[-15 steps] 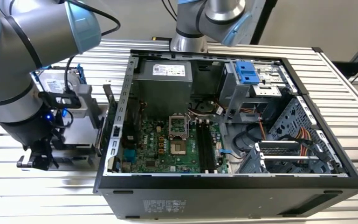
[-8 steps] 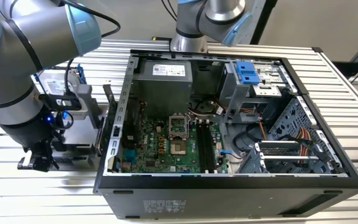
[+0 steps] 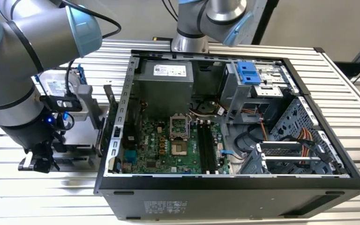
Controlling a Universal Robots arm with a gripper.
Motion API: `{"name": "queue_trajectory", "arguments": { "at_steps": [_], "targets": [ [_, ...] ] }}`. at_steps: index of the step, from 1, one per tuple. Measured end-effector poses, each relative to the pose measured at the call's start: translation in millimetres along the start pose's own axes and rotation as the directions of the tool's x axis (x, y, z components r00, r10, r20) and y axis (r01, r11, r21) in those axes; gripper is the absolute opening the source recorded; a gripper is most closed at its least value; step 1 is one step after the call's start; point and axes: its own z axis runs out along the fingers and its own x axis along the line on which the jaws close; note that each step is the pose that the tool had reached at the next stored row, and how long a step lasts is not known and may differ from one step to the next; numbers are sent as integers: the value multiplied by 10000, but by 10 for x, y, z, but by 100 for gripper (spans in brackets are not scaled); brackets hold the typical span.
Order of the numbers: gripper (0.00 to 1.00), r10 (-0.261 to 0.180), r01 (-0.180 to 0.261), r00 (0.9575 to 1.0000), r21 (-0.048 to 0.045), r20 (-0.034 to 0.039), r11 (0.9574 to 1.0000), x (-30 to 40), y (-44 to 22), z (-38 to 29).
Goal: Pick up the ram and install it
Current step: 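Pick up the ram and move it above insertion slot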
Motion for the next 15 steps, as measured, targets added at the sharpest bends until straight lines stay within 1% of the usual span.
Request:
{"name": "queue_trajectory", "arguments": {
  "at_steps": [12,13,15],
  "targets": [
    [100,0,0,10000,0,0,10000,0,0,3],
    [0,0,0,10000,0,0,10000,0,0,4],
    [0,-1,1,10000,0,0,10000,0,0,4]
  ]
}}
